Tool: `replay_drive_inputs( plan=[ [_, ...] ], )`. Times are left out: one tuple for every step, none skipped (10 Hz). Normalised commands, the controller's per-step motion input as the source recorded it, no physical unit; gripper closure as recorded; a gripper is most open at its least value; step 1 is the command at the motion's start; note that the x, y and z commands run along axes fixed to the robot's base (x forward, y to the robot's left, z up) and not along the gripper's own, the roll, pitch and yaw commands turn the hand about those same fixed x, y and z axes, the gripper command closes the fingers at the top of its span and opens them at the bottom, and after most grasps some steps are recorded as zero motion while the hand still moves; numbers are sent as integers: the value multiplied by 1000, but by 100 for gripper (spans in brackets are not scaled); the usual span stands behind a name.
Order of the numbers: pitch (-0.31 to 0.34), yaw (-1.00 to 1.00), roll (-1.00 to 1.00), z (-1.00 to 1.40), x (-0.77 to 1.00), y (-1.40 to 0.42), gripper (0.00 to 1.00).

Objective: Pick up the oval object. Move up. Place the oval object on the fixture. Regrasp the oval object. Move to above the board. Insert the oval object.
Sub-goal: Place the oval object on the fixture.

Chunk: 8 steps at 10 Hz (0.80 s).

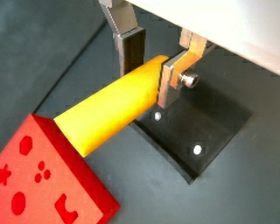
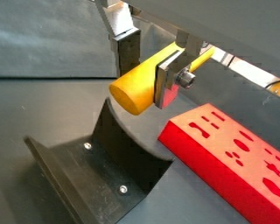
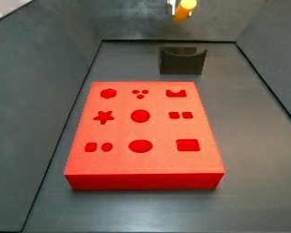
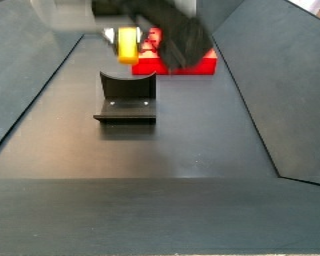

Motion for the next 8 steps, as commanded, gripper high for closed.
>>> replay_drive_inputs(
  plan=[
    [73,-104,-1000,-1000,132,83,100],
    [85,-119,-920,-1000,142,93,100],
    [79,-120,-815,-1000,147,96,100],
    [71,-122,-597,-1000,156,104,100],
    [64,-123,-380,-1000,170,112,100],
    [58,-123,-263,-1000,178,109,100],
    [48,-120,-218,-1000,181,110,100],
    [28,-121,-187,-887,158,105,100]
  ],
)
